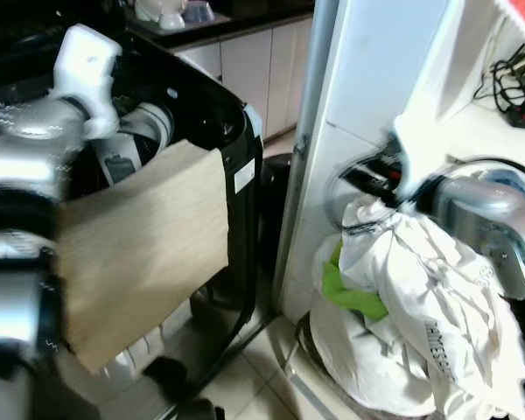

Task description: Clothes washing

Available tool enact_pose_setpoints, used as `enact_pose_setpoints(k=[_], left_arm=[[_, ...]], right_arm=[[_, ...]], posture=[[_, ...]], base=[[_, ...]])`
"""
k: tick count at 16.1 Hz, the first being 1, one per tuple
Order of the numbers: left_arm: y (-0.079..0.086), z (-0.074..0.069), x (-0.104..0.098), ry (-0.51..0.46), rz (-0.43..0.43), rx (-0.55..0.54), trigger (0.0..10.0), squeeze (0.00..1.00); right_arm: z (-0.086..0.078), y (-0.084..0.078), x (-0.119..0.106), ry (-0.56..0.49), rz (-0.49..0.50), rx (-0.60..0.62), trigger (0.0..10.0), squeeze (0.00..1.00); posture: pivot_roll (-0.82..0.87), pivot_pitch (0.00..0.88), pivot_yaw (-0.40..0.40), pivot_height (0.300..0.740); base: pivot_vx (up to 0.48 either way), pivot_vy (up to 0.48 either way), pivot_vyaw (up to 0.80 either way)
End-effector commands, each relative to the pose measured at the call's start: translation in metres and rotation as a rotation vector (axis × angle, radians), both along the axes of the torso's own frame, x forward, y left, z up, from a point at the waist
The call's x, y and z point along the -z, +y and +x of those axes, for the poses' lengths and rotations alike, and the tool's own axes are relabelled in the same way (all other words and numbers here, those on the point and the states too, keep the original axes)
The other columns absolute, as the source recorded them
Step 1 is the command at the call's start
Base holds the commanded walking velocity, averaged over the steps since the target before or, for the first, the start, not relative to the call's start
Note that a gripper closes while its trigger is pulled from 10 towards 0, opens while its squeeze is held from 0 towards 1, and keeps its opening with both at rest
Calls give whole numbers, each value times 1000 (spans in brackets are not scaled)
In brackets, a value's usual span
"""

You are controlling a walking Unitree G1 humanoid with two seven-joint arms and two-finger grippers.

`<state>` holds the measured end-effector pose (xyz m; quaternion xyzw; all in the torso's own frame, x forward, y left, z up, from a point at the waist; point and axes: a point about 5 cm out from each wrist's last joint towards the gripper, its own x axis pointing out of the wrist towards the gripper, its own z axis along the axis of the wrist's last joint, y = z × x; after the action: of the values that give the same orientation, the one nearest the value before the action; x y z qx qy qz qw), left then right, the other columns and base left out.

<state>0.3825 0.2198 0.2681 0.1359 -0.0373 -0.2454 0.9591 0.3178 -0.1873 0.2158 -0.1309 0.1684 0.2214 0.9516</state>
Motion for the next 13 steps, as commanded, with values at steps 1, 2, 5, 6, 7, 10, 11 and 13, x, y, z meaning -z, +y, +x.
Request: enact_pose_setpoints(k=[1, 2, 5, 6, 7, 10, 11, 13], left_arm=[[-28, -10, 4, 15, -39, 195, 10000, 0], [-49, -20, 14, 56, -52, 317, 10000, 0], [-90, -44, 39, 170, -67, 508, 10000, 0], [-99, -55, 45, 224, -78, 582, 10000, 0], [-102, -61, 48, 248, -83, 611, 10000, 0], [-113, -82, 59, 317, -57, 704, 10000, 0], [-116, -87, 61, 332, -45, 715, 10000, 0], [-118, -91, 61, 354, -44, 723, 10000, 0]], right_arm=[[0, -11, 5, 27, -54, 14, 10000, 1000], [-2, -21, 10, 66, -126, 13, 10000, 1000], [-4, -55, 26, 166, -340, 78, 10000, 1000], [-5, -64, 28, 193, -363, 90, 10000, 1000], [-5, -66, 29, 203, -362, 89, 10000, 1000], [-9, -81, 40, 276, -397, 93, 10000, 729], [-12, -87, 51, 321, -420, 87, 10000, 0], [-15, -91, 66, 386, -400, 66, 10000, 0]], posture=[[-83, 0, 25, 740], [-83, 0, 25, 740], [-86, 0, 26, 740], [-90, 0, 25, 740], [-90, 0, 24, 740], [-90, 0, 28, 740], [-89, 0, 29, 740], [-88, 0, 31, 740]], base=[[0, 0, 0], [0, 0, 0], [0, 0, 0], [0, 0, 0], [0, 0, 0], [0, 0, 0], [0, 0, 0], [0, 0, 0]])
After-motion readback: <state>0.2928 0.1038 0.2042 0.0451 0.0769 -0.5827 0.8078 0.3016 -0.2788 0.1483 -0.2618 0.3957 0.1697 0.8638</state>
